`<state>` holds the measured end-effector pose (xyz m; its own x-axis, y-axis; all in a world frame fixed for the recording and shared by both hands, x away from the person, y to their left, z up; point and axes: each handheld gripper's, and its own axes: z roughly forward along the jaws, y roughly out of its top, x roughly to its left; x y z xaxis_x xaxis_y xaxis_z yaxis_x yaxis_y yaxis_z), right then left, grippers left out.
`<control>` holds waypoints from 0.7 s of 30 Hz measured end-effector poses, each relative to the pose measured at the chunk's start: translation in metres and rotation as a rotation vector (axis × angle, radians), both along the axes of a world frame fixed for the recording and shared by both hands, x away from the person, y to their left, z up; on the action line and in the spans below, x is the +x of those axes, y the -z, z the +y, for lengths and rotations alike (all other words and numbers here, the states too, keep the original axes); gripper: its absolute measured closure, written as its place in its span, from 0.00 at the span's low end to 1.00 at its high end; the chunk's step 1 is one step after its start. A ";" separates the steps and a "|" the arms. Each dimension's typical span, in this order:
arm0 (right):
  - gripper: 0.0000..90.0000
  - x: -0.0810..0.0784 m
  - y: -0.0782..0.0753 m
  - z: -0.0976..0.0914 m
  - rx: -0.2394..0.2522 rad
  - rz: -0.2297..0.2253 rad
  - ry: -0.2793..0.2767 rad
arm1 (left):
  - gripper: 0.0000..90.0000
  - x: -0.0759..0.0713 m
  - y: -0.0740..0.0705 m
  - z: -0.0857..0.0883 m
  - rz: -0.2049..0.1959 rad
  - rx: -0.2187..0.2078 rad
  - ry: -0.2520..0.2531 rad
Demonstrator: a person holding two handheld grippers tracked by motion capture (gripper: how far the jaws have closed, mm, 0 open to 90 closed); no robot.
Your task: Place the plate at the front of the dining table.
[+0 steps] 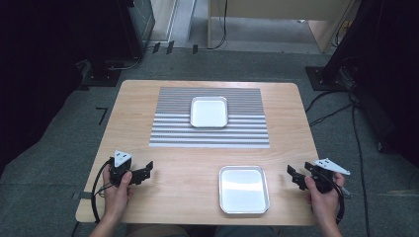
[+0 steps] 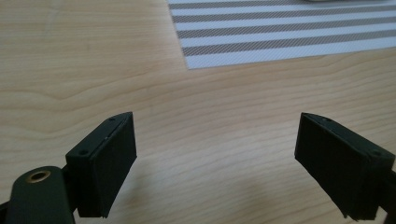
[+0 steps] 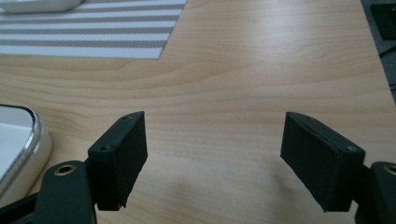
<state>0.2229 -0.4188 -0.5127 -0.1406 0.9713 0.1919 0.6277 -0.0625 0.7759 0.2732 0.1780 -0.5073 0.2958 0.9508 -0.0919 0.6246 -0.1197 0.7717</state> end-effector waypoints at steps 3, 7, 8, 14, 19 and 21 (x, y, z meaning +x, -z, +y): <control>0.25 -0.005 0.003 -0.003 -0.012 0.011 0.003 | 0.14 -0.005 0.004 0.009 0.005 0.008 -0.012; 0.25 -0.014 0.006 -0.006 -0.029 0.023 0.002 | 0.14 -0.012 0.005 0.021 0.007 0.011 -0.025; 0.25 -0.014 0.006 -0.006 -0.029 0.023 0.002 | 0.14 -0.013 0.005 0.024 0.006 0.017 -0.027; 0.25 -0.022 0.011 -0.005 -0.059 0.036 0.006 | 0.14 -0.022 0.007 0.033 0.002 0.080 -0.037; 0.25 -0.023 0.011 0.003 -0.137 0.046 0.008 | 0.14 -0.023 0.011 0.030 0.015 0.143 -0.017; 0.25 -0.024 0.012 0.009 -0.174 0.051 0.018 | 0.14 -0.023 0.011 0.030 0.015 0.142 -0.008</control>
